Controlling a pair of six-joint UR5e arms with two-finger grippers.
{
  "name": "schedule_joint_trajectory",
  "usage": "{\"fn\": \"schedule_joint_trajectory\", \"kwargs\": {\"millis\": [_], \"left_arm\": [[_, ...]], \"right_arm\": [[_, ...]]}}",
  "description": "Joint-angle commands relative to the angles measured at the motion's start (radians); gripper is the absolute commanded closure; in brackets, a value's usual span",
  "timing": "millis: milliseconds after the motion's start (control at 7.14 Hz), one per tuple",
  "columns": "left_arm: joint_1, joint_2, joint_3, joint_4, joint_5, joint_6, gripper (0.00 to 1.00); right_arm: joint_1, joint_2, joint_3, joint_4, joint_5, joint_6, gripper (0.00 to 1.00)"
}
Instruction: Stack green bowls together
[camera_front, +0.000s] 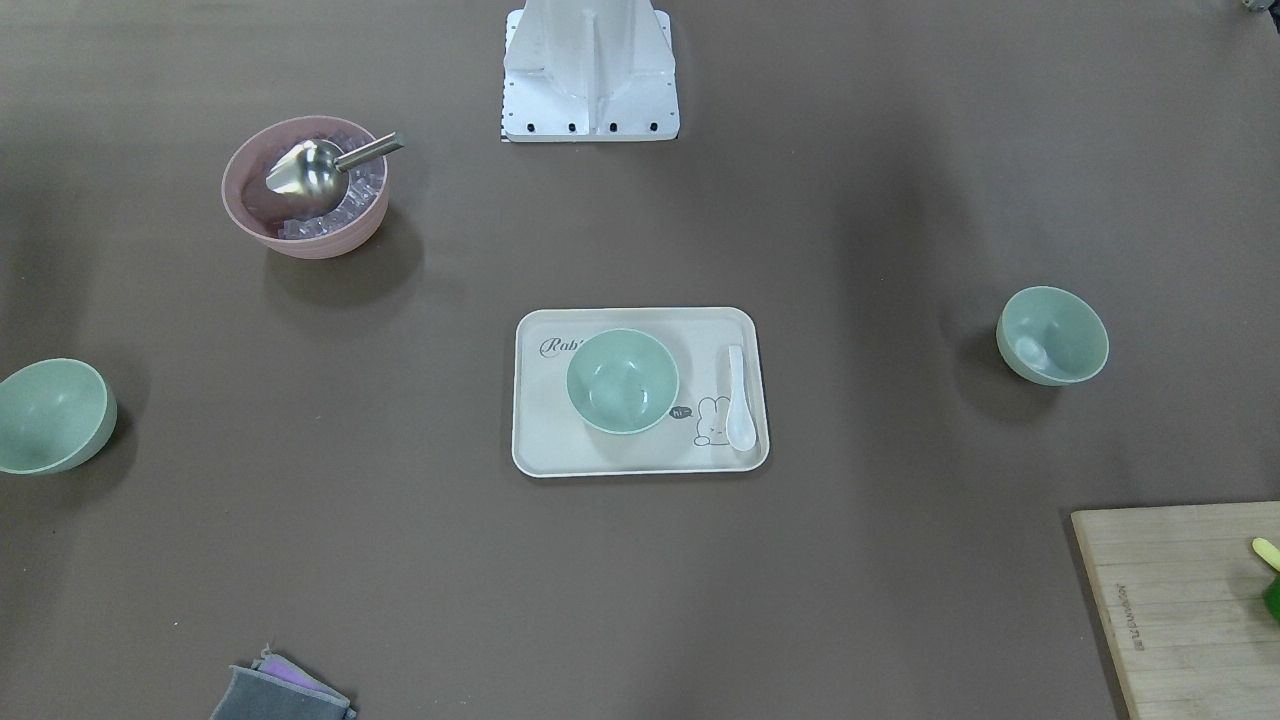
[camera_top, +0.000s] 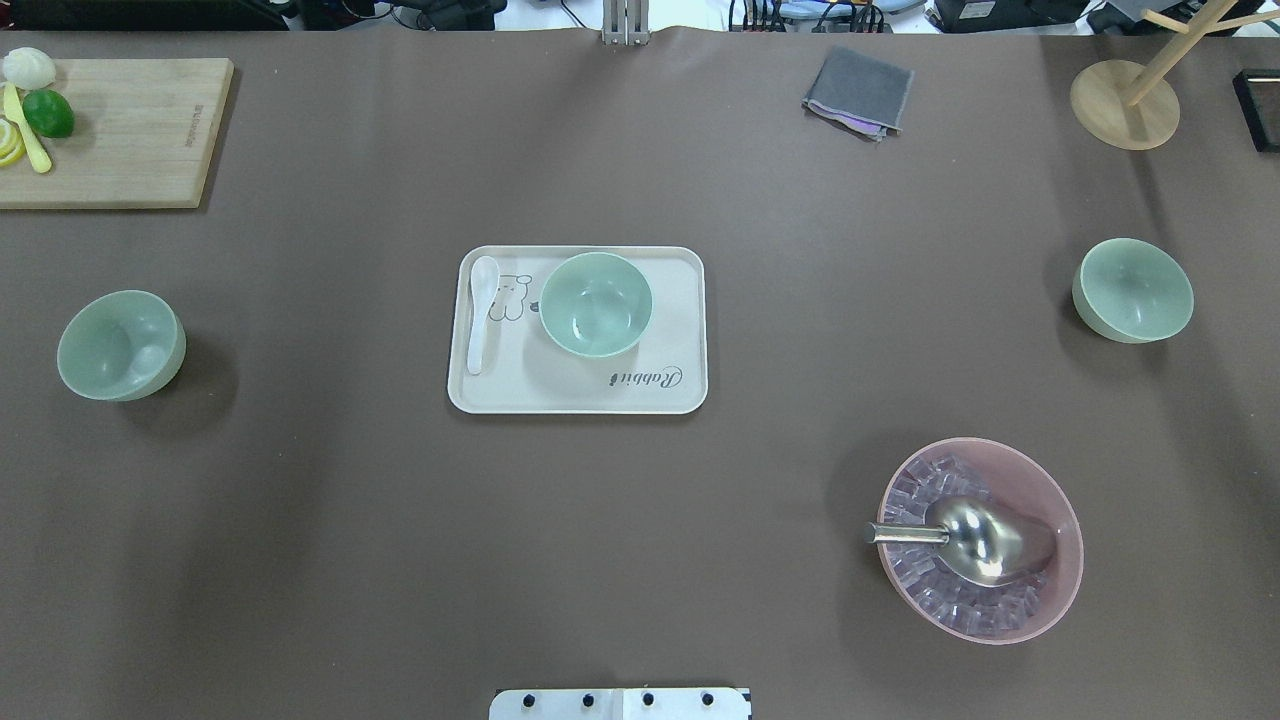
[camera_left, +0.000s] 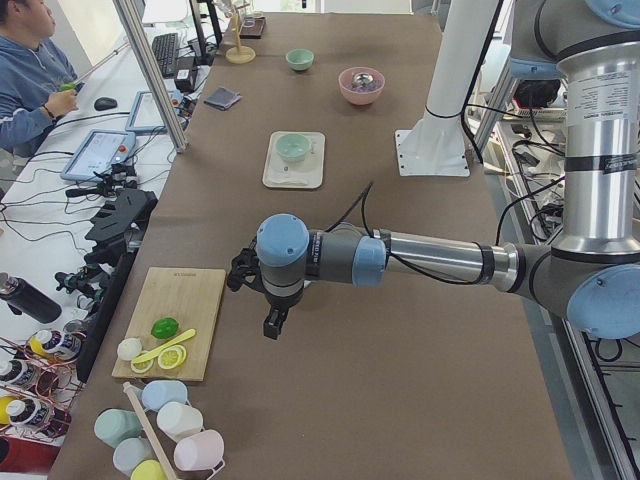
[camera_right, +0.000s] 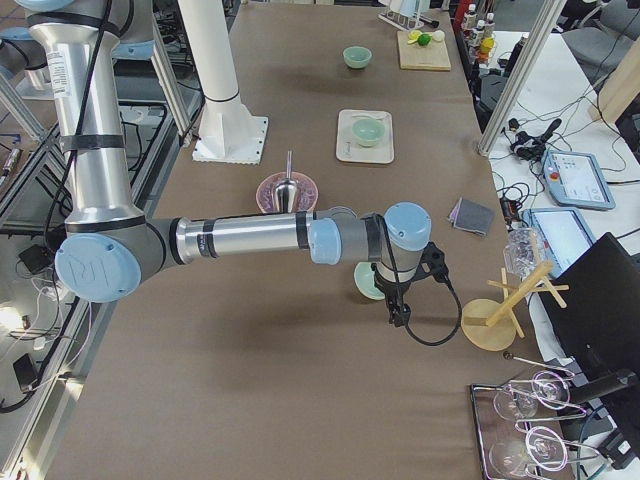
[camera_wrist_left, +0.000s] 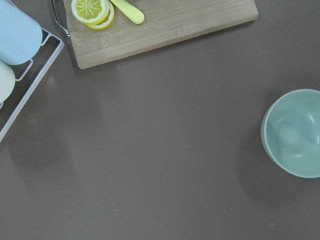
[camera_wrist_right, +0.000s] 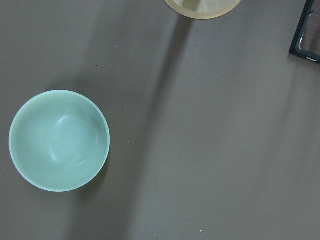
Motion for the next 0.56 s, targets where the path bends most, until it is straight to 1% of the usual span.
{"fn": "schedule_joint_trajectory", "kwargs": {"millis": [0,280,420], "left_arm": [[-0.001,0.005,0.008,-0.016,-0.011,0.0,0.02],[-0.001,-0.001,0.002,-0.02,-0.01,0.003,0.02],[-0.001,0.005,0.02,-0.049,-0.009,0.001,0.02]], "right_arm": [[0.0,-0.002,0.0,0.0,0.0,-0.002,0.0],[0.0,-0.001,0.004,0.0,0.0,-0.002,0.0],[0.0,-0.004,0.004,0.0,0.0,-0.002,0.0]]}}
